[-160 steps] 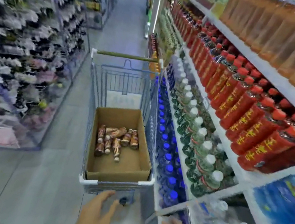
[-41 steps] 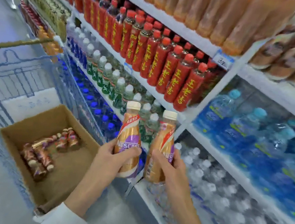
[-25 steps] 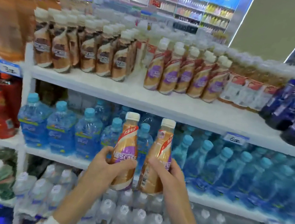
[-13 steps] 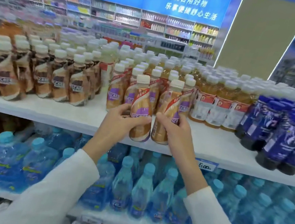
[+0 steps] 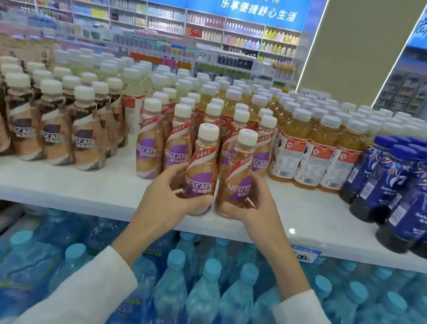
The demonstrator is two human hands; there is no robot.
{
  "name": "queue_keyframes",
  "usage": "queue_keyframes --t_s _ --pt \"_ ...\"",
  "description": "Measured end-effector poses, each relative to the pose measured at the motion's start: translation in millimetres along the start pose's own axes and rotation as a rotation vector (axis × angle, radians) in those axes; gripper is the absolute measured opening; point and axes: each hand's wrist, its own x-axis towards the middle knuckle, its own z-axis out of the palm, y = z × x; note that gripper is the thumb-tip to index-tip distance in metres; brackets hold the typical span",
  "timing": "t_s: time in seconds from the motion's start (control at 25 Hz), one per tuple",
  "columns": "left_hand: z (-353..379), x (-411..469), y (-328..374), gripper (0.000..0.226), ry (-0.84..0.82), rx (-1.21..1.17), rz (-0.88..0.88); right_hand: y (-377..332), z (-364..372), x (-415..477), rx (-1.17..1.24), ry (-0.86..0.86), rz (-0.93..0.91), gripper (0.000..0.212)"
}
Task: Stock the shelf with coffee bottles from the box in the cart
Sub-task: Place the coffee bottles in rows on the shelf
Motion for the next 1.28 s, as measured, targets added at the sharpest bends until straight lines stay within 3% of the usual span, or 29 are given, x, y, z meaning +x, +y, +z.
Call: queue_keyframes --t_s 0.52,0.76,1.28 --pt "25 -5 -8 0.065 0.329 0.190 0.033 4 21 -15 -0.152 0.294 -0.081 0.063" --pt "42 14 -6 0.056 0.382 0.359 0.097 1 20 12 -0.187 0.302 -0.046 0.061" --pt "54 25 -5 0.046 0.406 0.361 -0.010 7 25 33 -0.208 0.285 -0.049 0.063"
